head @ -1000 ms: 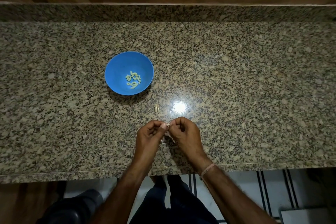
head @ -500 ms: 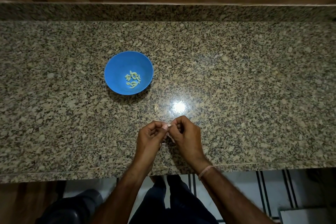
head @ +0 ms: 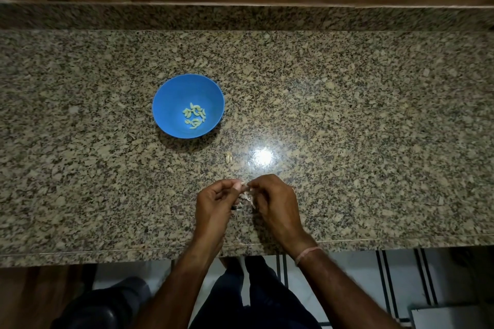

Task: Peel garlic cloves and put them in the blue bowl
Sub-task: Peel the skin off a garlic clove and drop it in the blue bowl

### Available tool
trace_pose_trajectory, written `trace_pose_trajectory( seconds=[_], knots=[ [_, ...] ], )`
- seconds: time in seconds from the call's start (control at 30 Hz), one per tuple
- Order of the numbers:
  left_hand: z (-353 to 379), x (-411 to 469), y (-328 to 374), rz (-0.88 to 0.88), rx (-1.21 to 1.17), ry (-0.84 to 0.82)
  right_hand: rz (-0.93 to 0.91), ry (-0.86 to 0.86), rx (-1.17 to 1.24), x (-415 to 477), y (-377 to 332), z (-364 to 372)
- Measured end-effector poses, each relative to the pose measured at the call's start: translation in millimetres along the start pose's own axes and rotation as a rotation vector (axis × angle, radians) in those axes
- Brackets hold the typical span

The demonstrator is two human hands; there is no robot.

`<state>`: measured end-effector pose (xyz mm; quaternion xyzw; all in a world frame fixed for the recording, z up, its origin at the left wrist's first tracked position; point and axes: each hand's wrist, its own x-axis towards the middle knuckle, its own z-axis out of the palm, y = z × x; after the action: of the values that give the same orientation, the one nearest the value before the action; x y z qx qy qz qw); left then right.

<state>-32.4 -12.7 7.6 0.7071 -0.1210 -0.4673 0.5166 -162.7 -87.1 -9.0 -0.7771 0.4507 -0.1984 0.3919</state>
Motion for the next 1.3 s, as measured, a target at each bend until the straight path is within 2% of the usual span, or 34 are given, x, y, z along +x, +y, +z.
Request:
trace_pose_trajectory(
  seconds=[0.07,0.2,0.3,0.5,0.67,0.8,0.87,0.97,1.07,1.3],
  knots=[
    [0.3,0.9,0.0,0.045,0.037,0.013,-0.008,0.024,0.034,-0.1,-1.9,0.4],
    [0.3,4.0,-4.8,0.112,0.212,-0.025,0.108,0.032,0.299,2.3,-12.8,-2.0],
    [0.9,3.3,-8.5,0.167,0.351,0.032,0.175,0.057,0.365,3.5,-12.3,-2.6],
    [8.3,1.7,-13.9,0.118,0.301,0.07,0.246,0.008,0.514,-2.9,-13.5,-0.1],
    [7.3,0.3,-8.8,0.166,0.4,0.053,0.216,0.049,0.456,-2.1,-11.7,4.5],
    [0.6,0.4,-9.4,0.248,0.604,0.183,0.237,0.047,0.394,1.2,-6.7,3.2],
    [-0.1,-0.1,-9.4,0.299,0.543,0.141,0.233,0.037,0.4,2.4,-4.7,1.1],
    [2.9,-0.9,-9.5,0.287,0.433,0.08,0.218,-0.004,0.447,2.4,-5.4,0.3],
    [3.7,1.0,-11.2,0.268,0.45,0.111,0.229,-0.022,0.489,2.6,-7.6,1.8],
    [-14.2,6.7,-13.9,0.279,0.447,0.062,0.221,-0.093,0.495,2.6,-11.7,8.8]
  ],
)
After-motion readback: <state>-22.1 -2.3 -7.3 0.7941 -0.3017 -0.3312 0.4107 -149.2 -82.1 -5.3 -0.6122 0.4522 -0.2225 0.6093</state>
